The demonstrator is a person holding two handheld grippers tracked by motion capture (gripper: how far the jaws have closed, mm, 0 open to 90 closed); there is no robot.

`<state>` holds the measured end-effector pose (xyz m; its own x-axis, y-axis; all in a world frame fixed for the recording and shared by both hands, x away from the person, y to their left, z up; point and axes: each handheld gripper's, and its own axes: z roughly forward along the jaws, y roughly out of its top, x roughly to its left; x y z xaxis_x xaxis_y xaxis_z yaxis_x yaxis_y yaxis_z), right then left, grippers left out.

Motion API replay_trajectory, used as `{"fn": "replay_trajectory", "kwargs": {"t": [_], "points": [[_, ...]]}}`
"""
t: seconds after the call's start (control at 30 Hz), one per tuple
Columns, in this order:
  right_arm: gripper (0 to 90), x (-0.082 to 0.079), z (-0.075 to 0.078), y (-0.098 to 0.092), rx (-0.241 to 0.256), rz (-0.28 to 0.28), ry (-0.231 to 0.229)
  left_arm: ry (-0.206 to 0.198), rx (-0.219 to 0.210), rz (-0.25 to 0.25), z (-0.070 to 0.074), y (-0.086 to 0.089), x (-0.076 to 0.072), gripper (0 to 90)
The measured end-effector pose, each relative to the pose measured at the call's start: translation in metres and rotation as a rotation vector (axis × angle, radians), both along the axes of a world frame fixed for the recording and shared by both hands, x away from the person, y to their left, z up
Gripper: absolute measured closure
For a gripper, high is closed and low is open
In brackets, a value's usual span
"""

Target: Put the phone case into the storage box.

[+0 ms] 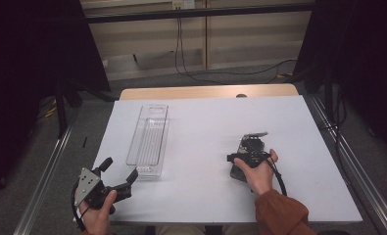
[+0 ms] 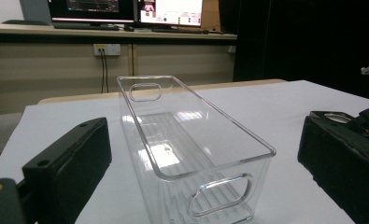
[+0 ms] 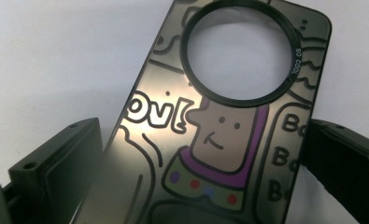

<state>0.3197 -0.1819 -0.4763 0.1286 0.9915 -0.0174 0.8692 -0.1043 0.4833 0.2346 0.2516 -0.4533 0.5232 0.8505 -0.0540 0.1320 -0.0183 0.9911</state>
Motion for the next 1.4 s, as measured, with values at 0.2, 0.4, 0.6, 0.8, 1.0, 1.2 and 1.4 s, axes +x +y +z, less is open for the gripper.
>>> {"fn": "replay_trajectory", "kwargs": {"t": [0.2,0.4,0.6,0.8,1.0,1.2,1.4], "points": [[0.0,-0.002,-0.001,0.001,-0.006,0.0,-0.009,-0.001,-0.002,-0.001,0.0,0.0,0.0,2.8],[0.0,-0.001,-0.001,0.001,-0.009,0.006,-0.003,-0.002,-0.001,-0.001,0.0,0.0,0.0,2.8],[0.0,-0.001,-0.001,0.001,-0.008,0.014,-0.006,0.0,-0.003,-0.001,0.0,0.0,0.0,2.8],[5.1,-0.001,0.002,-0.001,-0.005,0.057,0.001,0.0,-0.006,-0.003,0.0,0.0,0.0,2.8],[10.8,-0.001,0.005,-0.007,0.006,0.127,0.006,0.001,-0.007,-0.002,0.0,0.0,0.0,2.8],[11.1,0.001,0.006,-0.011,0.014,0.193,0.033,0.0,-0.007,-0.002,0.0,0.0,0.0,2.8],[11.0,0.0,0.006,-0.013,0.004,0.234,0.034,0.003,-0.003,-0.001,0.0,0.0,0.0,2.8]]}}
